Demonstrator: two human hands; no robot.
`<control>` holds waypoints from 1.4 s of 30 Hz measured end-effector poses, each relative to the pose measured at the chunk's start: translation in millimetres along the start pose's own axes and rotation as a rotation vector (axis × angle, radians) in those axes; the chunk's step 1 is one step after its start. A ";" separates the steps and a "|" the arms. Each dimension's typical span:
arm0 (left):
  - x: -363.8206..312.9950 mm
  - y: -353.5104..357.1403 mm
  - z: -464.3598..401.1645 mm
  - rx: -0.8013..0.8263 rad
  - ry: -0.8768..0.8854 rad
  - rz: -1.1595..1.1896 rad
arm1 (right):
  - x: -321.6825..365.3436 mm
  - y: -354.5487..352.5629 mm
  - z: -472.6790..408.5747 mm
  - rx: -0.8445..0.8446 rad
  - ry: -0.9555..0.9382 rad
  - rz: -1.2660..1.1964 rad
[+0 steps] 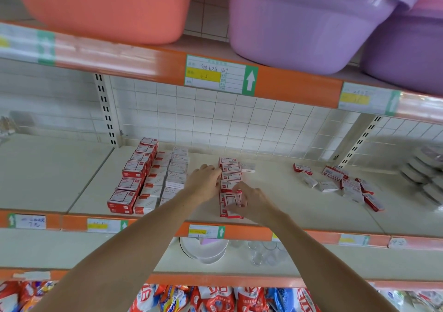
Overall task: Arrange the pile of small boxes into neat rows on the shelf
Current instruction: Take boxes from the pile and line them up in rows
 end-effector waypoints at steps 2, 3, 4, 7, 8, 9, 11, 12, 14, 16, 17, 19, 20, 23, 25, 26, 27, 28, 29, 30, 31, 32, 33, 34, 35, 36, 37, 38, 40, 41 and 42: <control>0.2 -0.2 -0.6 0.008 0.000 0.004 | -0.6 -2.6 -3.0 -0.050 -0.096 0.010; 0.5 -0.7 -0.8 0.014 0.000 0.004 | -2.2 -3.4 -4.6 -0.063 -0.159 0.021; 0.6 -1.3 -1.3 0.017 0.002 0.000 | -3.1 -4.1 -6.5 -0.054 -0.222 0.065; 1.6 -2.2 -1.6 0.021 0.000 -0.022 | -1.1 -4.7 -9.8 0.043 -0.367 0.265; 1.5 -2.9 -1.1 0.027 -0.005 -0.033 | 0.2 -4.1 -10.3 0.071 -0.396 0.311; 1.9 -2.7 -0.8 0.034 -0.008 -0.039 | 0.8 -3.0 -10.2 0.085 -0.417 0.343; 3.5 -1.9 -0.1 0.047 -0.008 -0.042 | 0.4 -0.4 -10.4 0.090 -0.436 0.379; 4.5 -1.7 0.1 0.054 -0.011 -0.034 | -0.8 0.5 -10.2 0.083 -0.435 0.379; 6.5 -1.7 -0.4 0.077 -0.020 0.002 | -3.1 1.3 -8.6 0.048 -0.413 0.352; 7.2 -2.4 -0.6 0.103 -0.021 0.044 | -8.0 3.0 -7.1 -0.001 -0.387 0.312; 6.9 -2.6 -0.6 0.116 -0.018 0.066 | -10.1 3.8 -6.2 -0.018 -0.370 0.300; 7.0 -2.9 0.1 0.143 -0.013 0.130 | -14.4 5.8 -5.4 -0.041 -0.327 0.314; 7.2 -2.6 0.7 0.155 -0.012 0.167 | -16.3 6.8 -5.3 -0.056 -0.300 0.330; 8.1 -2.5 1.4 0.178 -0.002 0.240 | -19.9 9.1 -6.3 -0.110 -0.199 0.354; 6.6 -3.8 1.5 0.179 0.029 0.264 | -21.6 11.2 -6.7 -0.129 -0.133 0.326; 4.8 -4.6 1.8 0.182 0.053 0.274 | -22.1 11.6 -6.5 -0.135 -0.099 0.284; 2.9 -4.4 2.0 0.189 0.079 0.277 | -22.5 12.1 -6.4 -0.141 -0.066 0.230; 1.0 -4.7 2.8 0.201 0.105 0.270 | -23.0 12.4 -6.3 -0.148 -0.037 0.175; -0.4 -3.2 3.3 0.216 0.124 0.257 | -22.4 11.9 -6.0 -0.146 -0.011 0.127; -1.2 -1.3 4.2 0.229 0.142 0.246 | -22.1 11.0 -6.1 -0.138 0.011 0.089; -1.3 1.7 4.8 0.236 0.153 0.240 | -22.4 10.2 -6.6 -0.127 0.029 0.062; -1.3 4.3 5.5 0.234 0.159 0.235 | -23.1 9.3 -7.3 -0.115 0.041 0.044; -0.8 7.2 6.2 0.226 0.161 0.229 | -23.9 8.2 -7.7 -0.107 0.040 0.034; -0.9 9.1 6.7 0.215 0.164 0.217 | -25.9 7.7 -8.1 -0.108 0.029 0.030; -0.8 11.7 6.9 0.205 0.166 0.206 | -28.1 7.3 -8.3 -0.115 0.015 0.027; -1.4 13.1 7.2 0.196 0.168 0.198 | -30.4 7.1 -8.2 -0.124 0.004 0.022; -2.2 14.5 7.3 0.186 0.170 0.194 | -31.5 6.7 -7.9 -0.133 -0.004 0.022; -3.5 14.7 7.7 0.173 0.174 0.189 | -31.7 6.2 -7.6 -0.141 -0.009 0.026; -5.3 15.8 7.9 0.146 0.183 0.184 | -30.5 5.3 -7.3 -0.154 -0.013 0.021; -5.7 17.1 8.2 0.137 0.188 0.180 | -30.6 5.8 -7.6 -0.162 -0.015 0.015; -6.4 17.4 8.6 0.137 0.190 0.175 | -31.3 6.2 -7.9 -0.169 -0.016 0.011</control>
Point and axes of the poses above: each hand's wrist, its own z-axis away from the middle knuckle, its own y-axis out of the palm, x = y × z, the point moved 1 cm from there along -z, towards the middle knuckle, and after that the axes turned 14 degrees about -x, right-handed, at the moved point
